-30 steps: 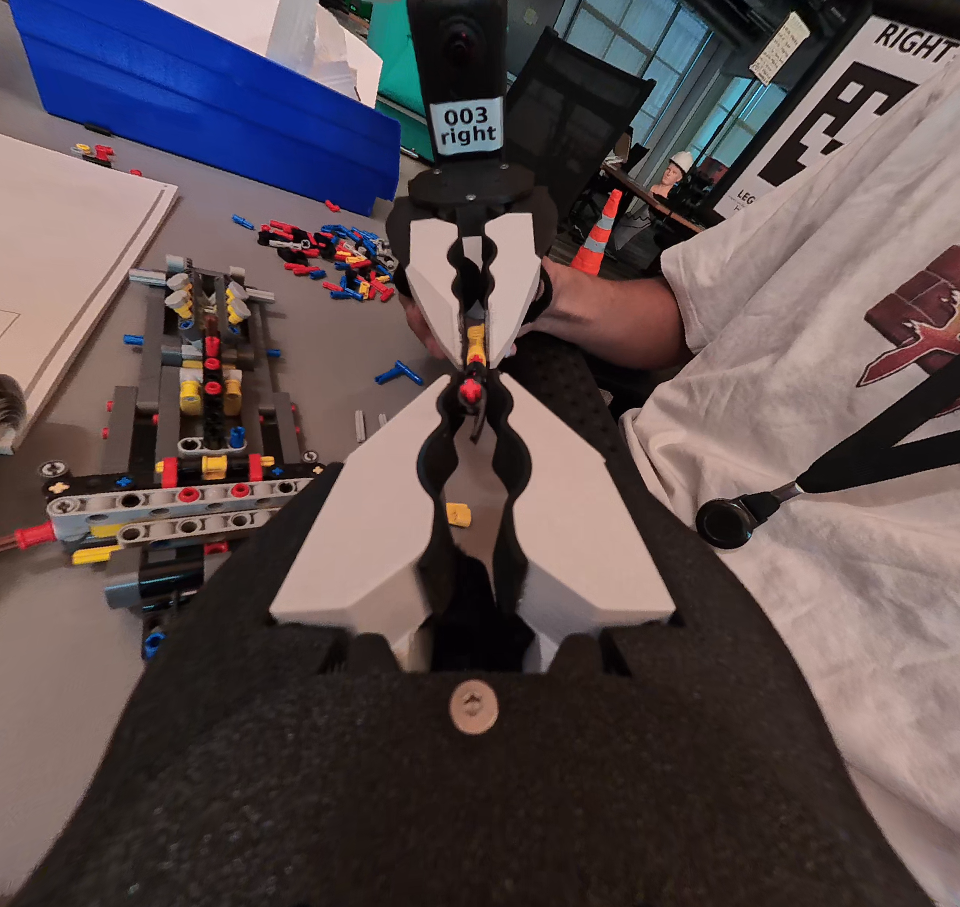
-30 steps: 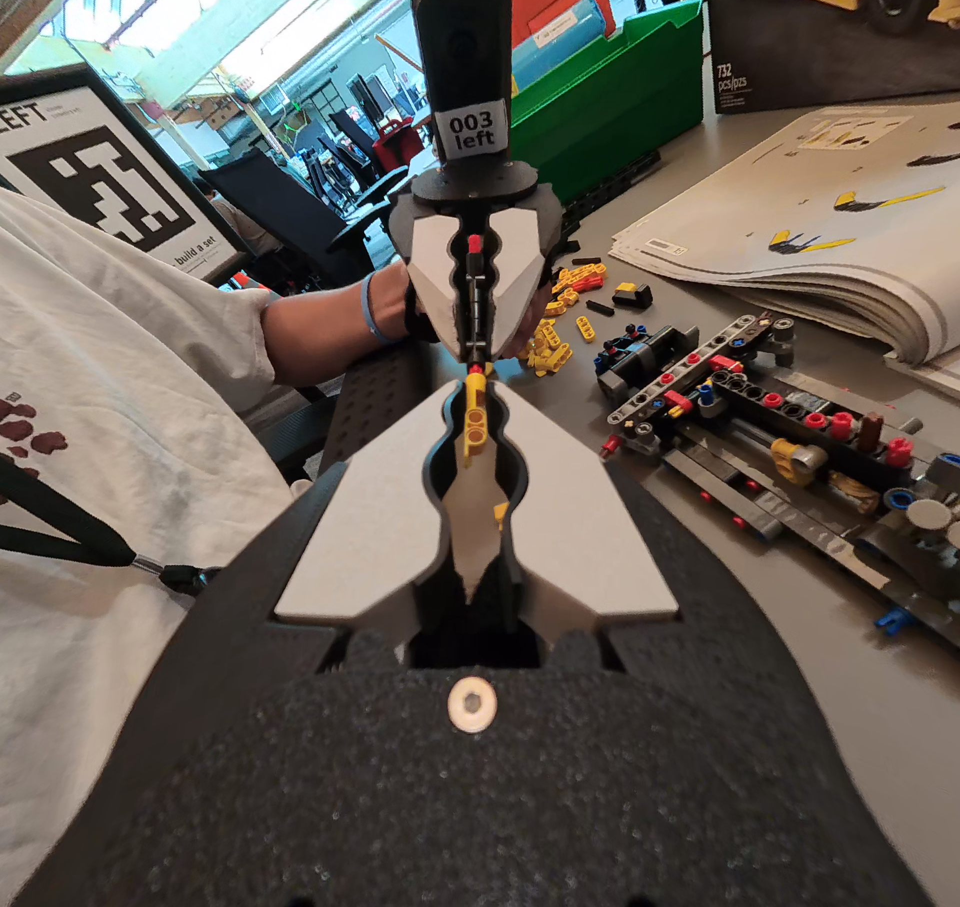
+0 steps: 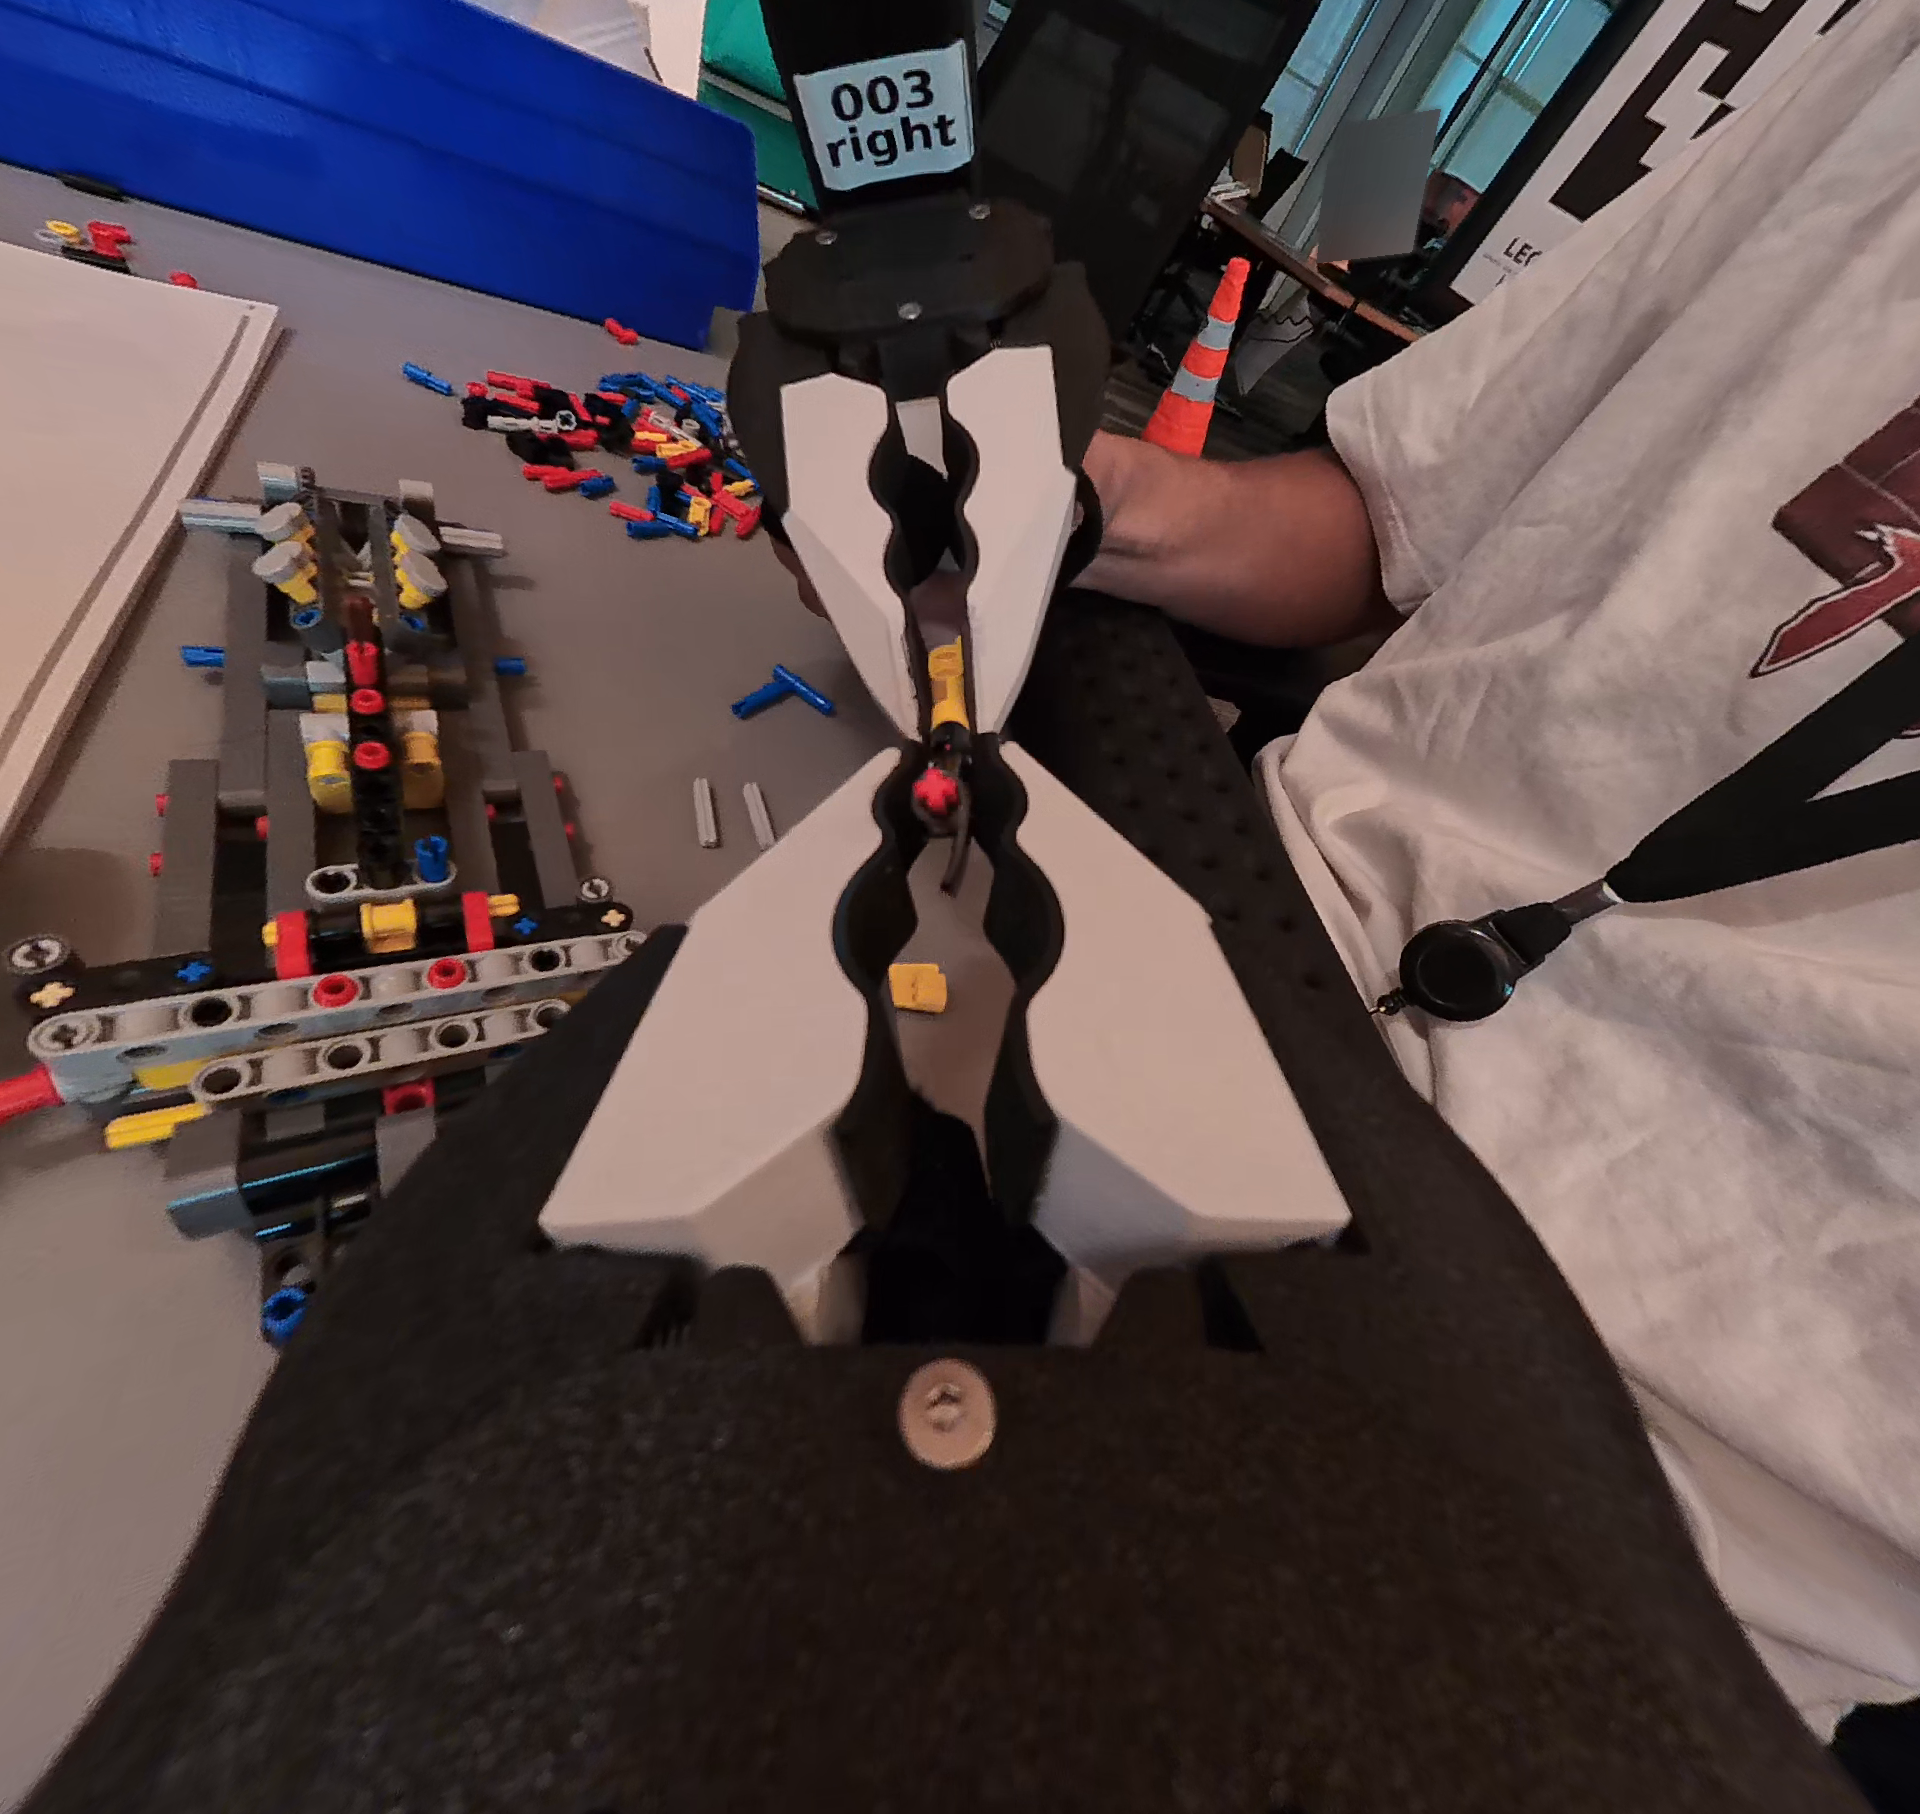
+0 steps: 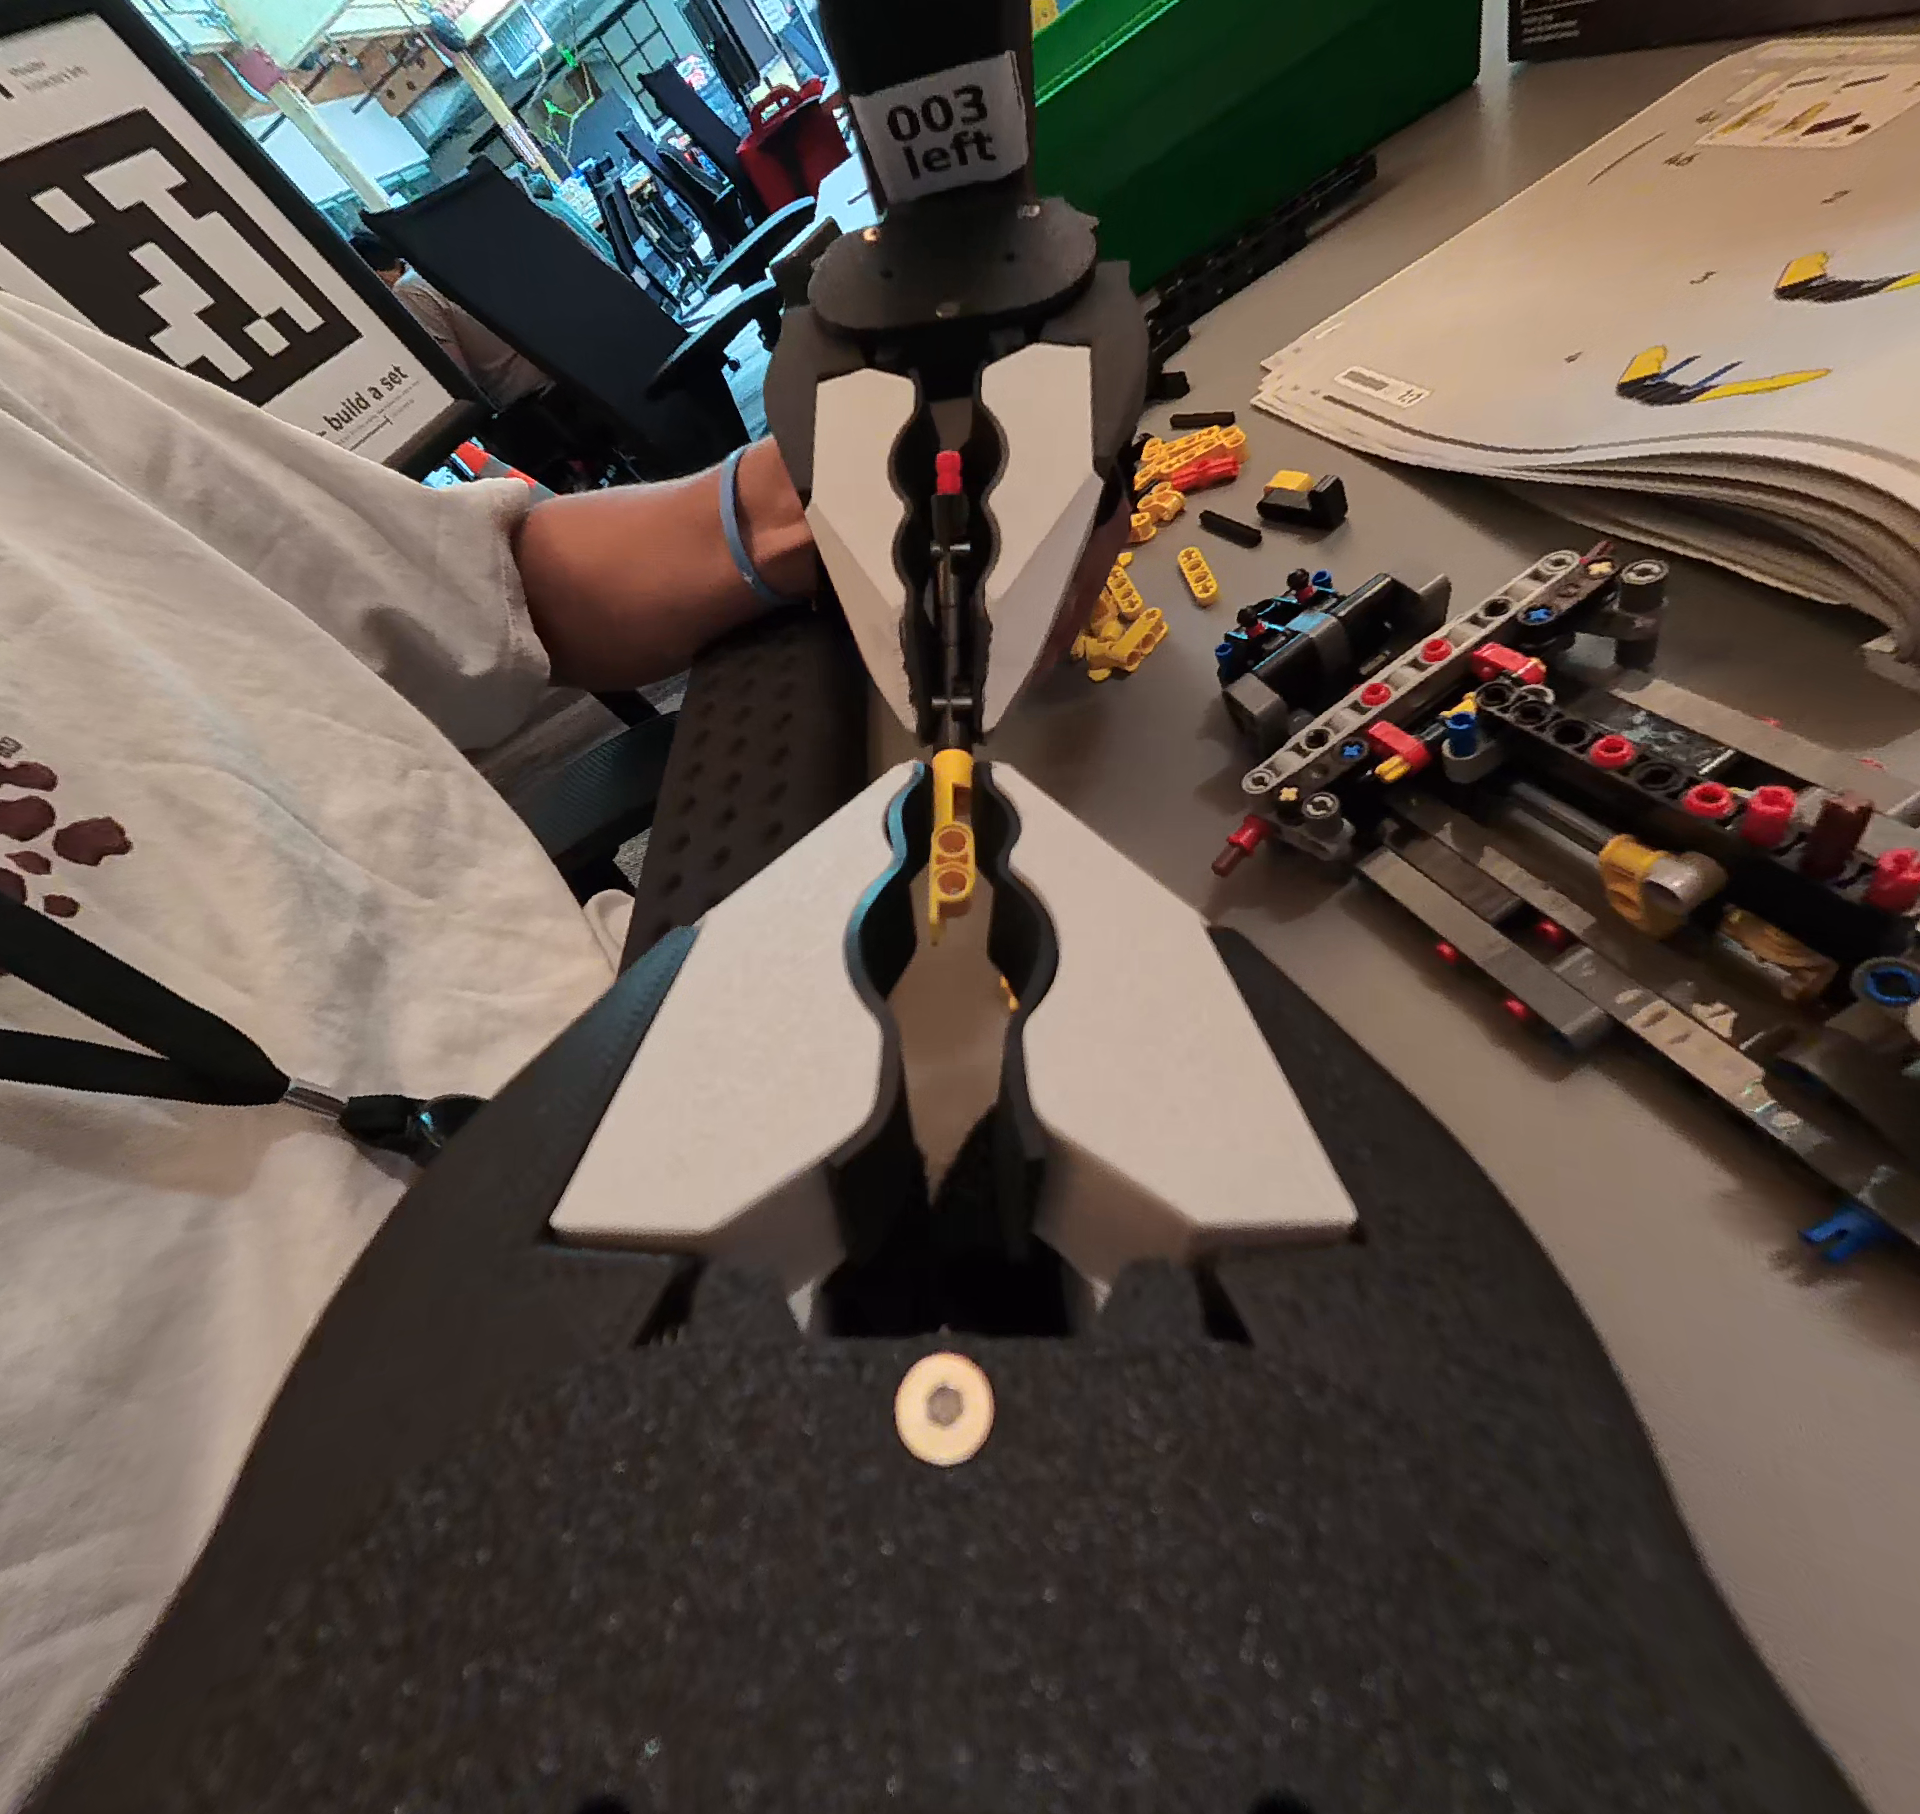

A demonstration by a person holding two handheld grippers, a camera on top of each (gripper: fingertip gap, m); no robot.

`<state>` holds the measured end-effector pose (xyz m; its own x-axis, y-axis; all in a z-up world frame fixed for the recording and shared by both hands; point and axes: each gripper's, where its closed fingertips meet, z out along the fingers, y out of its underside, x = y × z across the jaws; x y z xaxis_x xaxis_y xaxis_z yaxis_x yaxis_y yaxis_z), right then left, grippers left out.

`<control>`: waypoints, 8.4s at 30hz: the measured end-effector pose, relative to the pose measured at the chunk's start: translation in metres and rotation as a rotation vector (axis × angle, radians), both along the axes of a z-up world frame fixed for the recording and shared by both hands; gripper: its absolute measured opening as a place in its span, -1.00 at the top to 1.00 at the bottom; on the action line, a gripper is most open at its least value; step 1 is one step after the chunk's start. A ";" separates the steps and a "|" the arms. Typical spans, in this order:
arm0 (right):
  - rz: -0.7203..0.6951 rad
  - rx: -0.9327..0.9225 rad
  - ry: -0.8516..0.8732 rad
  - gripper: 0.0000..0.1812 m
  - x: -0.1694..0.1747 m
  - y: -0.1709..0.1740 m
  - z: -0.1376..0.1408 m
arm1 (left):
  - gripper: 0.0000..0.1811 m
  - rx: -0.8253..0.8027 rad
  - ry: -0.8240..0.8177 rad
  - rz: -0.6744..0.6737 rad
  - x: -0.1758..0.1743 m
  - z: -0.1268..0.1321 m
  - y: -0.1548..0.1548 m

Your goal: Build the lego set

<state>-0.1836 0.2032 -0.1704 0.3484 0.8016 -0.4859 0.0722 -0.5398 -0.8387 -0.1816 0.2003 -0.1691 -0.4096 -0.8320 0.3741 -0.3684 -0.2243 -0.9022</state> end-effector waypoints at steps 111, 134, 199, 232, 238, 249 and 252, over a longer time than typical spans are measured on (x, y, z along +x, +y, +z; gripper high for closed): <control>-0.413 0.112 0.292 0.93 0.078 0.009 0.043 | 0.72 0.217 0.525 0.295 0.012 -0.067 -0.053; -0.370 0.055 0.342 0.93 0.074 0.009 0.043 | 0.81 0.736 0.239 -0.163 0.007 -0.069 -0.018; 0.061 0.642 -0.338 0.92 -0.013 -0.046 -0.007 | 0.94 -0.203 0.455 -0.219 -0.021 -0.015 -0.048; -0.013 0.596 -0.302 0.92 -0.002 -0.035 -0.002 | 0.93 -0.091 0.412 -0.131 -0.006 -0.012 -0.038; -0.047 0.510 -0.170 0.92 0.007 -0.031 0.011 | 0.67 0.193 0.285 -0.034 0.002 -0.009 -0.030; -0.042 0.455 -0.131 0.92 0.008 -0.031 0.011 | 0.93 0.523 0.170 0.016 0.005 -0.012 -0.029; -0.030 0.450 -0.152 0.92 0.007 -0.032 0.006 | 0.93 0.599 0.203 0.006 0.003 -0.016 -0.029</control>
